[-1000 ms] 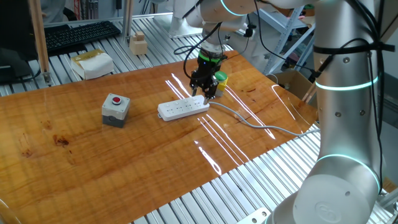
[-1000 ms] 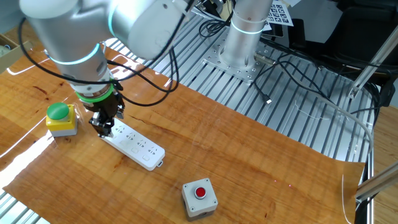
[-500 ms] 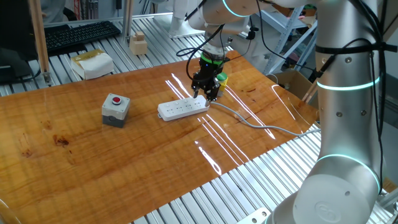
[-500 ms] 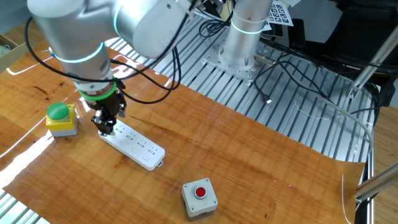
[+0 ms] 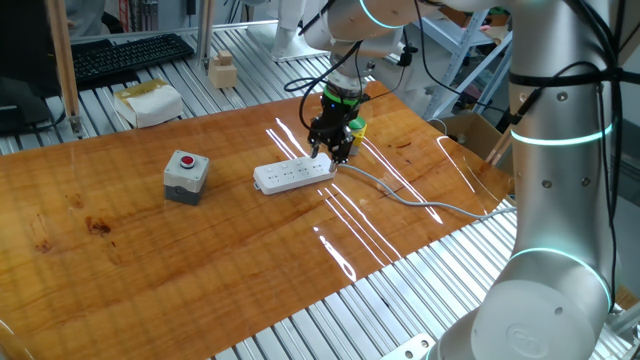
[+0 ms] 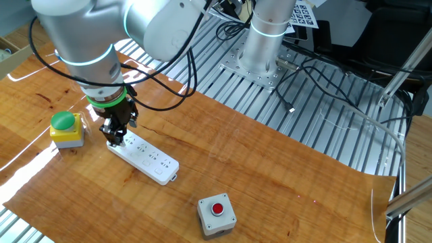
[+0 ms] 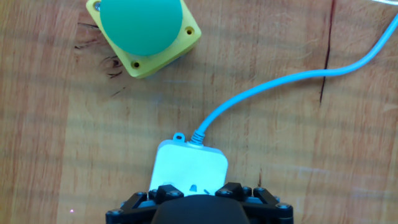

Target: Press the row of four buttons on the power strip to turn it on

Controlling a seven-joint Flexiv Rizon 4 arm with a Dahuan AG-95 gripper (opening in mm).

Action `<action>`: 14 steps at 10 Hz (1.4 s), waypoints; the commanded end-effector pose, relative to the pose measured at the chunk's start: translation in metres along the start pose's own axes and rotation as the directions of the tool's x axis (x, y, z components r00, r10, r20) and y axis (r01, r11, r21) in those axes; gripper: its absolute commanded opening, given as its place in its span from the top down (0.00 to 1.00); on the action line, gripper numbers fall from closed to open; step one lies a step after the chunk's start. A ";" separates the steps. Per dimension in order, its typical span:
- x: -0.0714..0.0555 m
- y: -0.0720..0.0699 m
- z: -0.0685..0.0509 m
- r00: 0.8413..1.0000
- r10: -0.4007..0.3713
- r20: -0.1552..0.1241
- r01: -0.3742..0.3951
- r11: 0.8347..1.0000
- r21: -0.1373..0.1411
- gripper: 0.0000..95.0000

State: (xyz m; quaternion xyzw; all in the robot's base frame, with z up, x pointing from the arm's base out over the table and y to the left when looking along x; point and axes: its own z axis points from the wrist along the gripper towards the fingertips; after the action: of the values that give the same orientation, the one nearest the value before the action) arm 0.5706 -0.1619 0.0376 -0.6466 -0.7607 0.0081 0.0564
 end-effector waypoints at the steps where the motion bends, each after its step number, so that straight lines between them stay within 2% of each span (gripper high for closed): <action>1: 0.000 0.001 0.001 1.000 -0.001 -0.002 0.001 1.000 -0.003 0.40; 4: 0.000 0.001 0.004 1.000 -0.006 0.000 0.006 1.000 -0.021 0.40; 7: 0.000 0.002 0.014 1.000 -0.003 -0.001 0.002 0.999 -0.034 0.40; 9: 0.000 0.003 0.017 1.000 -0.006 -0.006 0.006 0.999 -0.044 0.40; 11: 0.000 0.001 0.012 1.000 -0.004 -0.016 0.003 0.999 -0.039 0.40; 12: 0.000 -0.001 0.004 0.999 0.004 -0.034 -0.006 0.999 -0.036 0.40; 14: 0.001 -0.002 0.000 1.000 0.005 -0.027 -0.006 1.000 -0.030 0.40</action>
State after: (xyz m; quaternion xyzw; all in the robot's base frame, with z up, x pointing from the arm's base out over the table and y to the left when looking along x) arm 0.5688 -0.1610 0.0389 -0.6513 -0.7563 -0.0117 0.0606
